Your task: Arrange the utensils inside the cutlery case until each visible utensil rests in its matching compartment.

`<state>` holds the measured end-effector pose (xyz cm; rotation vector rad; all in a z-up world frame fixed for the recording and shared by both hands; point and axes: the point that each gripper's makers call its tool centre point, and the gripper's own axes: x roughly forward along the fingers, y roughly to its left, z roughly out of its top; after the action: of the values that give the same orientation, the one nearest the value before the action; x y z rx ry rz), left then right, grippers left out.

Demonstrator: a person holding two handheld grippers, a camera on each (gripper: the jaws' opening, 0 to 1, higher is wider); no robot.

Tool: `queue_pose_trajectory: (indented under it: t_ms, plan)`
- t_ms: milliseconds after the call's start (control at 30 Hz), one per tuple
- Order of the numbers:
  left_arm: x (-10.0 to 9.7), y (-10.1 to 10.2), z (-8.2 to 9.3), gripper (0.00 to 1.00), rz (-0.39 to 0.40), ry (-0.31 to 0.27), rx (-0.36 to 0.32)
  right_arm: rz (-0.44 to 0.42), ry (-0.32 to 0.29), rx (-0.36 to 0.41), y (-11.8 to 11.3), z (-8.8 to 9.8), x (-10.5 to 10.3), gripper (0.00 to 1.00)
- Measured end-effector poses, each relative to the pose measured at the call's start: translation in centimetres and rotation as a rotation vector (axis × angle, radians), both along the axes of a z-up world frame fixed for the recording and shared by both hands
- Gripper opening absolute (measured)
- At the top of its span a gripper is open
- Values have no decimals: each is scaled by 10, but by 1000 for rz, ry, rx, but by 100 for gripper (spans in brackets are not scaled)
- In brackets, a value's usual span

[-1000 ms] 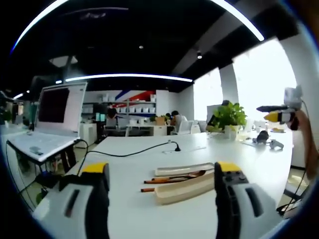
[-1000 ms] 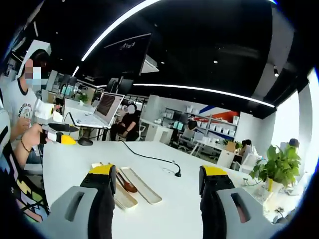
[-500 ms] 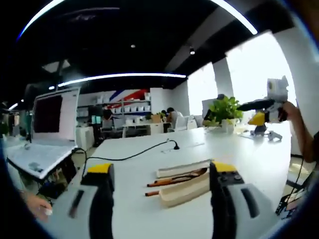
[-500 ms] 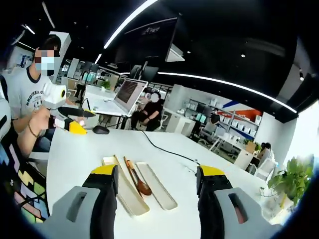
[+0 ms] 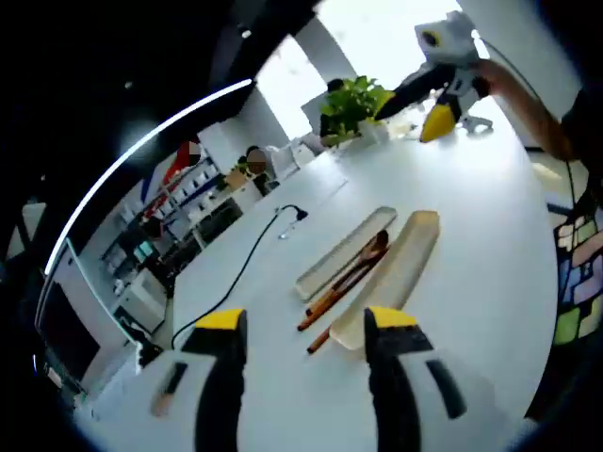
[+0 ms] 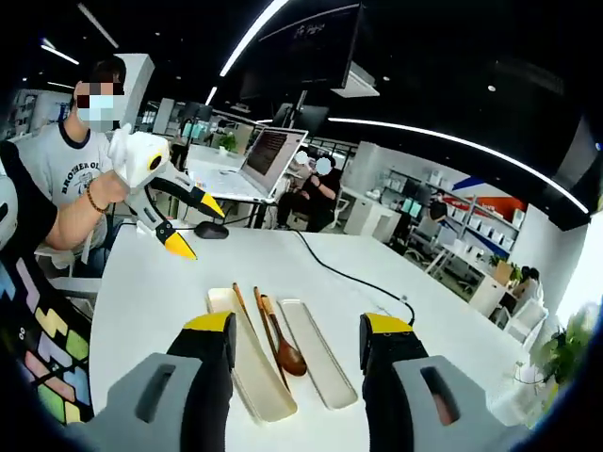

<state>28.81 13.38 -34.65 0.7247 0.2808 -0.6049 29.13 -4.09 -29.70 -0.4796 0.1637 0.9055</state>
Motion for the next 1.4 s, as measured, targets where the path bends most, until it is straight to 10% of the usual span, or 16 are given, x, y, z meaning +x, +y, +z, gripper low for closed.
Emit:
queue_pose_trajectory:
  t_ms: [267,1400]
  plan:
    - [24,1,-14,47,-74,83,192,46,68,-52,31,-21,14,52]
    - [64,12,-90,37,-219,292,416,50,241,-170,26,-100,56,36]
